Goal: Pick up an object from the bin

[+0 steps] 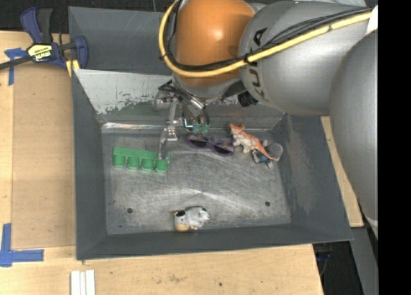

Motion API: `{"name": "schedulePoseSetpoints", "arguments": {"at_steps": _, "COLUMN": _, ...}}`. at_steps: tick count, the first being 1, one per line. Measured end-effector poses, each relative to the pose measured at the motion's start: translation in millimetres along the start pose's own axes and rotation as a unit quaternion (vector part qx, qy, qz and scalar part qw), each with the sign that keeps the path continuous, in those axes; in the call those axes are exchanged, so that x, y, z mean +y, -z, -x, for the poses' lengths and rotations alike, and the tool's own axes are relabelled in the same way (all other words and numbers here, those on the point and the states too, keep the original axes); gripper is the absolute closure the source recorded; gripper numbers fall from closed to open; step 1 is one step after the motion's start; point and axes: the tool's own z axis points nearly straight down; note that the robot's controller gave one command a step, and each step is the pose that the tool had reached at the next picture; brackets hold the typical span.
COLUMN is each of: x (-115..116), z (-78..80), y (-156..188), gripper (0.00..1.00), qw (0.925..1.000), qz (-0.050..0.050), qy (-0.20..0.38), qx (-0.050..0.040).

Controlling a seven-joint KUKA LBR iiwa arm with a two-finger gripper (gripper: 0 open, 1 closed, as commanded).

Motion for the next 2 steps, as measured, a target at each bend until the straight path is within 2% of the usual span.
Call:
{"name": "schedulePoseSetpoints", "arguments": {"at_steps": 1, "x": -0.6, "z": 1.7, "y": 5.0, "gripper": 0.0, "qw": 1.0, "qz": 0.001, "qy": -0.001, "qx": -0.0042}}
{"name": "schedulePoseSetpoints", "arguments": {"at_steps": 2, "x": 3.1, "z": 8.2, "y": -37.9, "gripper": 0.0, "qw": 0.9997, "qz": 0.001, "qy": 0.022, "qx": -0.0086}}
